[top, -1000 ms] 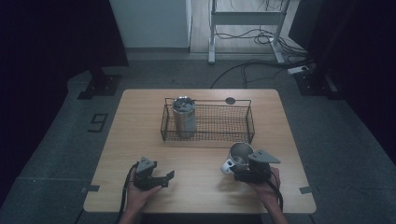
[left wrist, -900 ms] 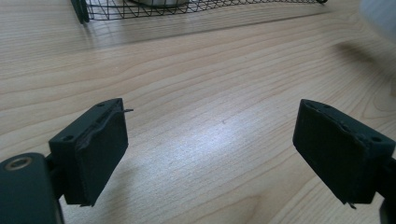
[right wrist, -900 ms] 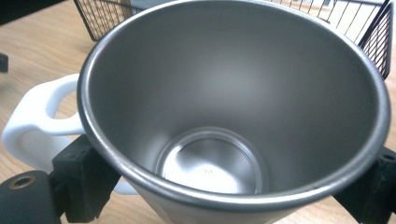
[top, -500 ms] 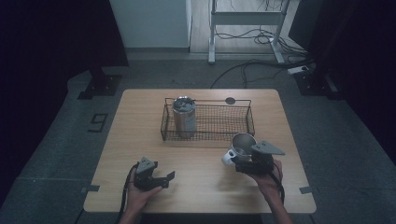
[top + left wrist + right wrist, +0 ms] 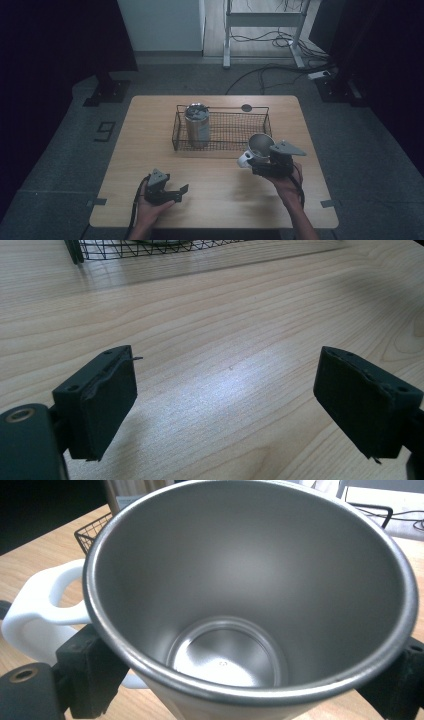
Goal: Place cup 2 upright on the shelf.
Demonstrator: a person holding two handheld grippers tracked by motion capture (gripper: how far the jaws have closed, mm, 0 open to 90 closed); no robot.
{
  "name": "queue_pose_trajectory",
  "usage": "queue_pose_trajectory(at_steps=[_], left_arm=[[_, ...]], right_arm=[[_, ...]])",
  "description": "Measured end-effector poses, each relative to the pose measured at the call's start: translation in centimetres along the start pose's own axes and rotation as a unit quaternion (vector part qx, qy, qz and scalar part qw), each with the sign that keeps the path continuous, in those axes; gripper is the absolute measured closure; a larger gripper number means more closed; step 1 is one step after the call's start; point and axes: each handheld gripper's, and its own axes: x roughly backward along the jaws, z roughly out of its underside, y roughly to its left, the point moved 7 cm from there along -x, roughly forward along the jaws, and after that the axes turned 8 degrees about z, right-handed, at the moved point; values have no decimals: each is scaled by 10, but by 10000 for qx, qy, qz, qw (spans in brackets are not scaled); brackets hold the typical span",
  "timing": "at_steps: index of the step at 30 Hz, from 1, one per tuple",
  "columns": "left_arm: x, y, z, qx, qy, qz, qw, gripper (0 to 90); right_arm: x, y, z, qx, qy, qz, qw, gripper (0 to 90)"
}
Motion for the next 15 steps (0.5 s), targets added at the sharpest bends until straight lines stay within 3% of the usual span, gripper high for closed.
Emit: queue_pose_trajectory(at_steps=[15], left_arm=[[-2, -3, 1, -34, 33, 12, 10000, 105]], right_arm=[[-10, -5, -16, -14, 1, 29, 10000, 81]])
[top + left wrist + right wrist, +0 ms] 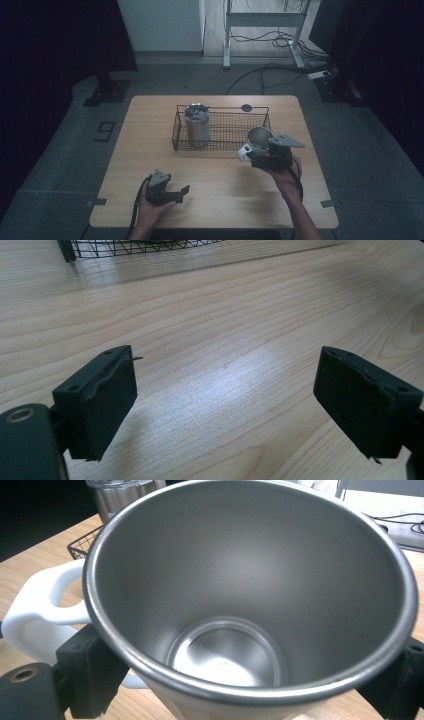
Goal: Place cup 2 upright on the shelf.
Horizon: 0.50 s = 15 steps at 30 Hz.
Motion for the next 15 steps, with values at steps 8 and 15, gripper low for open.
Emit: queue_pose_trajectory(at_steps=[8, 15], left_arm=[[0, 0, 0, -7, -2, -2, 10000, 105], [-1, -1, 1, -10, 15, 7, 10000, 105]], right_arm=[[-7, -3, -8, -27, 1, -6, 10000, 81], [-14, -5, -15, -14, 35, 1, 10000, 81]])
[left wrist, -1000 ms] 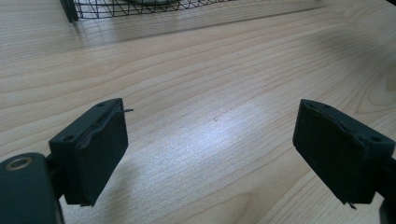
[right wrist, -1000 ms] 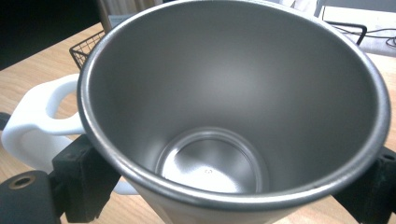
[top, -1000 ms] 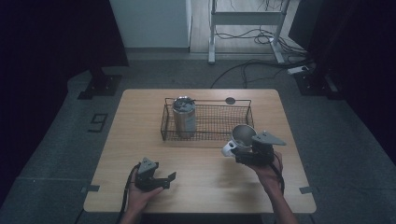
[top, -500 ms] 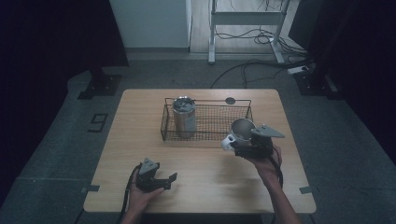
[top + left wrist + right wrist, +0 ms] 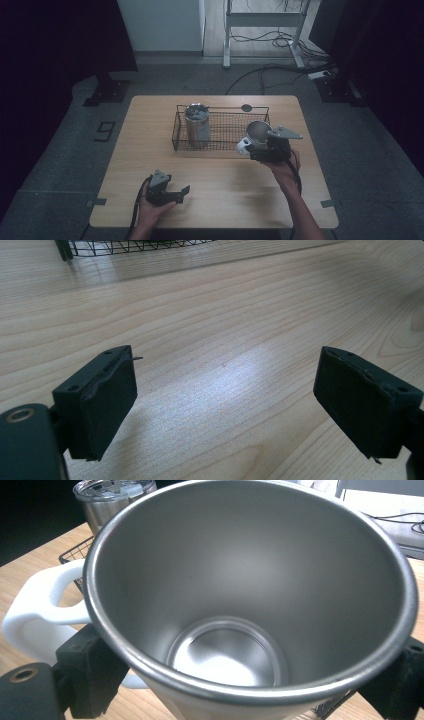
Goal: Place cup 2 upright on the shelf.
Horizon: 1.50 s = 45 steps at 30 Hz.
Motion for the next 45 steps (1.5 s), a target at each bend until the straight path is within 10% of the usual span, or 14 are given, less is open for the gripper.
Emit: queue_pose_trajectory(at_steps=[45], left_arm=[[3, 2, 0, 49, -30, -7, 10000, 105]], right_arm=[[-43, -16, -23, -35, 199, 124, 9997, 81]])
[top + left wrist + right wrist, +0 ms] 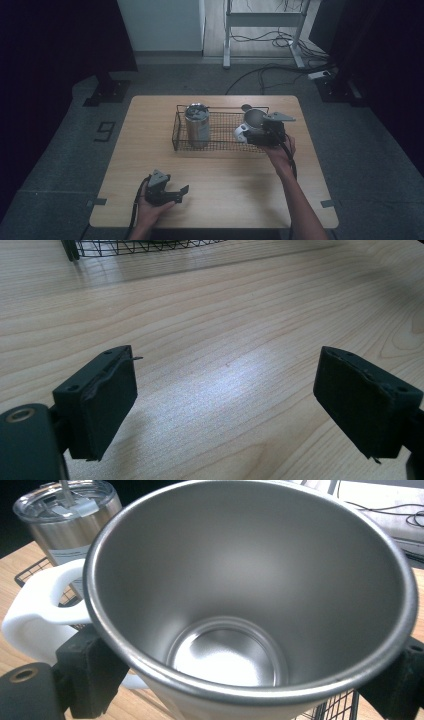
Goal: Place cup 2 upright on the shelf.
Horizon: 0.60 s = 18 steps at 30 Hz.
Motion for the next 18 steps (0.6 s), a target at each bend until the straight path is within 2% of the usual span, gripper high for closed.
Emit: queue_pose_trajectory(at_steps=[18], left_arm=[[1, -1, 0, -3, -12, -2, 10000, 105]], right_arm=[[-16, -7, -4, -51, 129, 84, 9999, 81]])
